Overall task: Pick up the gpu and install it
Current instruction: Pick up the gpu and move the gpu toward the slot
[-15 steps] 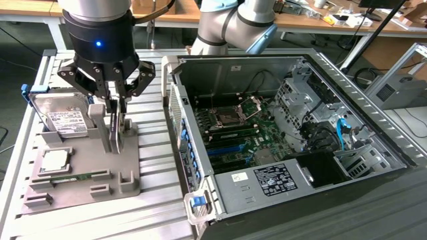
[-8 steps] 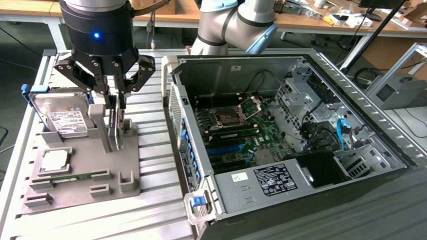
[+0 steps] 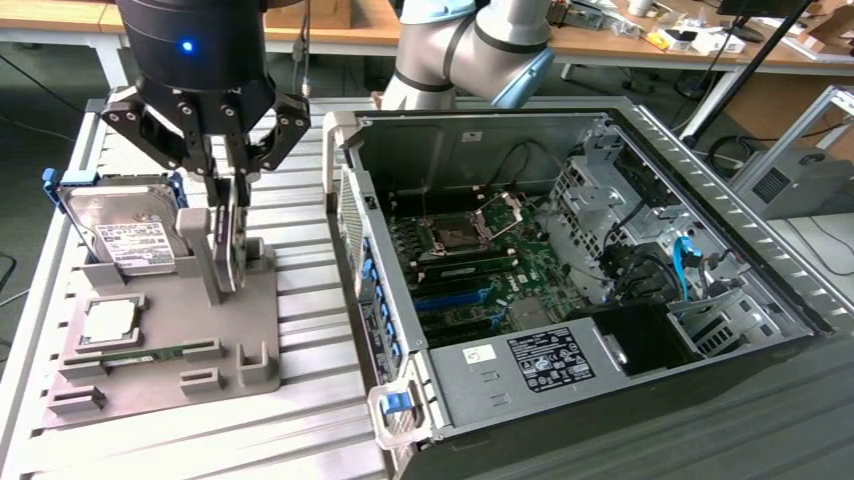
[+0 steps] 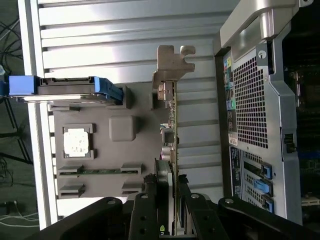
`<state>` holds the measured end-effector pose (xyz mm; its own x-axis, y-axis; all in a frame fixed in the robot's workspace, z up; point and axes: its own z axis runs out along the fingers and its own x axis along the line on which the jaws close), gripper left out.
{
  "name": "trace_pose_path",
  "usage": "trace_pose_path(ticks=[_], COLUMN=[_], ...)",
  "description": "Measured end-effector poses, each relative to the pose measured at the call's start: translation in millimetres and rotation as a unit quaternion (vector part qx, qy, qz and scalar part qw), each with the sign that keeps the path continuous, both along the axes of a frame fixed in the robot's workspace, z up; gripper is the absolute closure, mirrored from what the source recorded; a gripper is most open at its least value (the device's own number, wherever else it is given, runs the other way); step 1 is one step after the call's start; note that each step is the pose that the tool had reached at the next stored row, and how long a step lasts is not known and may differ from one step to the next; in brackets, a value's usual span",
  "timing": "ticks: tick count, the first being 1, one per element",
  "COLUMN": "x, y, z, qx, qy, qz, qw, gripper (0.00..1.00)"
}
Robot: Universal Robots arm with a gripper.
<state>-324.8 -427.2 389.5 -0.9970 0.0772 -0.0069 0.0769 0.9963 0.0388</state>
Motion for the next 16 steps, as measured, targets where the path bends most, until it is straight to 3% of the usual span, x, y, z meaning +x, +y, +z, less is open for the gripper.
trace_pose_path(ticks=[16], x=[0.0], y=[0.0], z=[24.2], qx=[0.0000], qy=[0.0000], qz=[0.000], qw=[1.0000], gripper=[0.73])
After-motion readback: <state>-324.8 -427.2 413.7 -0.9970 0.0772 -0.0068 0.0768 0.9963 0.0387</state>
